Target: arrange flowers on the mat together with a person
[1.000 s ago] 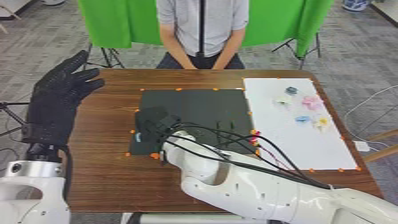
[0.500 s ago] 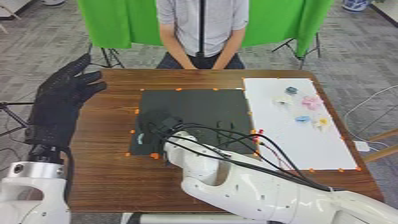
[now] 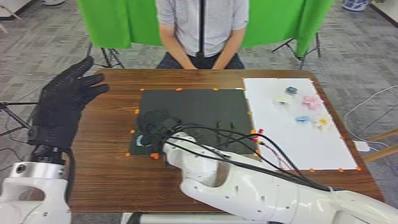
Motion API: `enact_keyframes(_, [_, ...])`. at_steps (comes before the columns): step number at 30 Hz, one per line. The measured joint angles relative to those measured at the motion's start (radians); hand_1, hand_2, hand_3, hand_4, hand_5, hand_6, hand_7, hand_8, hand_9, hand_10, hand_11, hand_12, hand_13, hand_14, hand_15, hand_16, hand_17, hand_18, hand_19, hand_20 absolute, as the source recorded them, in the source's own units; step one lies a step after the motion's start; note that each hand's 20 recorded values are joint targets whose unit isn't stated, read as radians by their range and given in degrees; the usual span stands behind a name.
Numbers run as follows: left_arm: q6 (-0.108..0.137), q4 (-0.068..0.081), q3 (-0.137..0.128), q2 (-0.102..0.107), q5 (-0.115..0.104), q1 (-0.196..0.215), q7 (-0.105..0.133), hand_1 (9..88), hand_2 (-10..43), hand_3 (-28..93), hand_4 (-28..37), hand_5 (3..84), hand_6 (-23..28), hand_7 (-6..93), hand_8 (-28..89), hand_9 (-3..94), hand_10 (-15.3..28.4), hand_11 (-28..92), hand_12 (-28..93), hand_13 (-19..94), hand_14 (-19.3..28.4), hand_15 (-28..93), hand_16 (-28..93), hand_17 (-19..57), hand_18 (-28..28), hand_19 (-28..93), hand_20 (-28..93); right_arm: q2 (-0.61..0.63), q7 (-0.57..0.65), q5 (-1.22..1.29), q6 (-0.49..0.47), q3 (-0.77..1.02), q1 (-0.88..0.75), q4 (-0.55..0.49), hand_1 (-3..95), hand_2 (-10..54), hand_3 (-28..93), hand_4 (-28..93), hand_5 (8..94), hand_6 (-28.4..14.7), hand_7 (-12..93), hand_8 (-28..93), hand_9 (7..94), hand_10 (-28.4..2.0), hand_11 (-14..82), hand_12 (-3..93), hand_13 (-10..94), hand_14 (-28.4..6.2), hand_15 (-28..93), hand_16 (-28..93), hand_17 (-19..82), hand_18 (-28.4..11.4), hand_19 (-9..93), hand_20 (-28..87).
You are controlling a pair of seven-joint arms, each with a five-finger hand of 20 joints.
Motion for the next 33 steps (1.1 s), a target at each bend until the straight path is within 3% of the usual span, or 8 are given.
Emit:
enact_keyframes(5, [-0.001,0.001,0.003,0.000,0.002,-0.002,-0.001,22.0,5.1,78,-28.3,34.4,7.2,14.5,-11,32.7,19.6,27,9,23,26.5,56,-12,-10.6,21.1,49,9,0.000,0.013,0.000,0.042,-0.024,0.012,0.001,50.3,-9.5,60,-28,62.2,0.5,38,-2,73.5,-8.3,35.8,26.4,71,-5.4,66,16,28,-15.9,79,9])
enact_keyframes(9, [-0.002,0.002,0.007,-0.002,0.004,-0.005,-0.002,22.1,5.0,78,-28.3,34.4,7.2,14.4,-11,32.8,19.6,27,9,23,26.5,56,-12,-10.6,21.1,49,9,0.000,0.027,-0.003,0.085,-0.048,0.026,0.003,64.7,-9.5,41,-28,59.3,1.0,59,4,75.4,-6.6,30.0,33.5,71,-4.6,66,16,29,-15.5,79,8])
enact_keyframes(13, [-0.003,0.004,0.008,-0.005,0.005,-0.007,-0.004,22.1,4.9,78,-28.3,34.5,7.2,14.4,-11,32.8,19.6,27,9,23,26.5,56,-12,-10.6,21.1,49,9,0.000,0.034,-0.007,0.107,-0.061,0.035,0.005,68.7,-9.5,38,-28,62.6,2.2,67,5,77.8,-6.9,29.6,35.8,72,-3.1,64,20,29,-15.2,79,8])
enact_keyframes(19, [-0.003,0.004,0.008,-0.006,0.005,-0.007,-0.005,22.2,5.0,78,-28.3,34.7,7.3,14.3,-11,32.8,19.6,27,9,23,26.5,56,-12,-10.6,21.1,49,9,0.000,0.030,-0.012,0.118,-0.062,0.038,0.007,68.3,-9.5,40,-28,65.3,2.4,66,2,80.8,-6.9,24.5,36.5,73,-3.1,62,22,29,-15.2,78,9])
enact_keyframes(23, [-0.004,0.004,0.008,-0.008,0.005,-0.007,-0.005,22.2,5.2,77,-28.3,34.9,7.4,14.3,-11,32.8,19.7,27,9,23,26.5,56,-12,-10.6,21.1,49,9,0.000,0.022,-0.013,0.113,-0.058,0.036,0.007,60.7,-9.5,53,-28,71.3,2.8,48,-1,81.7,-6.5,18.1,37.2,72,-4.0,61,22,29,-15.5,78,10])
enact_keyframes(27, [-0.004,0.004,0.007,-0.009,0.005,-0.006,-0.006,22.2,5.3,77,-28.3,35.1,7.5,14.2,-11,32.9,19.8,27,9,23,26.5,56,-12,-10.6,21.1,49,9,0.001,0.010,-0.012,0.105,-0.044,0.028,0.004,59.3,-9.5,54,-28,71.1,2.5,45,-2,81.4,-6.4,17.6,37.1,72,-4.5,61,21,28,-15.7,77,10])
enact_keyframes(30, [-0.003,0.003,0.005,-0.010,0.005,0.002,-0.006,22.2,5.4,77,-28.3,35.0,7.5,14.2,-11,32.9,19.7,27,9,23,26.5,56,-12,-10.6,21.1,49,9,0.002,0.002,-0.011,0.104,-0.038,0.024,-0.004,57.0,-9.5,55,-28,70.4,2.4,42,-3,79.8,-6.8,19.9,35.2,72,-5.2,62,18,28,-15.9,77,10])
enact_keyframes(33, [-0.002,-0.001,-0.006,-0.014,0.005,0.019,-0.009,22.1,5.3,78,-28.3,35.0,7.5,14.2,-11,32.8,19.7,27,9,23,26.6,56,-12,-10.7,21.1,49,9,0.007,-0.010,-0.009,0.099,-0.021,0.012,-0.029,51.3,-9.5,58,-28,68.6,1.7,38,-3,74.7,-9.0,30.6,24.5,70,-6.2,63,16,28,-16.1,76,11])
